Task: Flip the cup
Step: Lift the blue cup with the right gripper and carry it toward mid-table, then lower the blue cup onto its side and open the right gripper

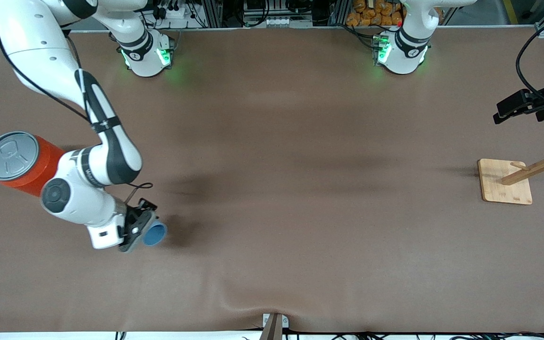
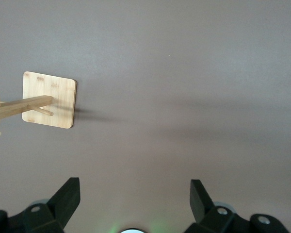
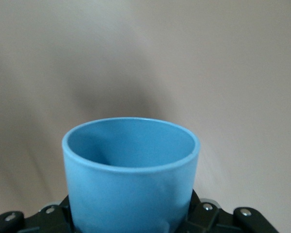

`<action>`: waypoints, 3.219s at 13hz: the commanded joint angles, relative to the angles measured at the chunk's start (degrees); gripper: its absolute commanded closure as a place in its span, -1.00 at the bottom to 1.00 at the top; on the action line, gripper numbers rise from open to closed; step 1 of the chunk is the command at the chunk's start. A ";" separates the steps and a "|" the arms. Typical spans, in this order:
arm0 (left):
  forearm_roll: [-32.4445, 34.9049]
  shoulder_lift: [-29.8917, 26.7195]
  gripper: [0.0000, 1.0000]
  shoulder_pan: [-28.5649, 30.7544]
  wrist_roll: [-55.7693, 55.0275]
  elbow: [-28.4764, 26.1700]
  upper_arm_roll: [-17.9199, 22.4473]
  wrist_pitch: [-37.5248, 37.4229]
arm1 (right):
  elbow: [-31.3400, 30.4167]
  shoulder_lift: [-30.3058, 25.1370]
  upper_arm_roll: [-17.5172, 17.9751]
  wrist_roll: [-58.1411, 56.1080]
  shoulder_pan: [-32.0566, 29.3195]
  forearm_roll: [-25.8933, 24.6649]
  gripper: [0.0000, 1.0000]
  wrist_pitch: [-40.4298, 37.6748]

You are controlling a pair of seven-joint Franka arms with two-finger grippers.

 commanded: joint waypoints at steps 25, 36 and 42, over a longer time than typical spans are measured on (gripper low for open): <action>-0.03 0.37 -1.00 -0.02 -0.20 0.58 -0.48 -0.75 | 7.96 13.43 -9.36 -1.52 39.40 -5.22 0.35 9.46; -0.03 0.37 -1.00 -0.11 -0.02 0.58 -0.48 -0.75 | 8.05 10.99 -7.96 -2.21 39.40 -6.37 -1.00 5.08; -0.03 0.37 -1.00 -0.11 -0.11 0.58 -0.48 -0.75 | 8.14 2.73 -7.78 1.30 38.70 -6.10 -1.00 -7.31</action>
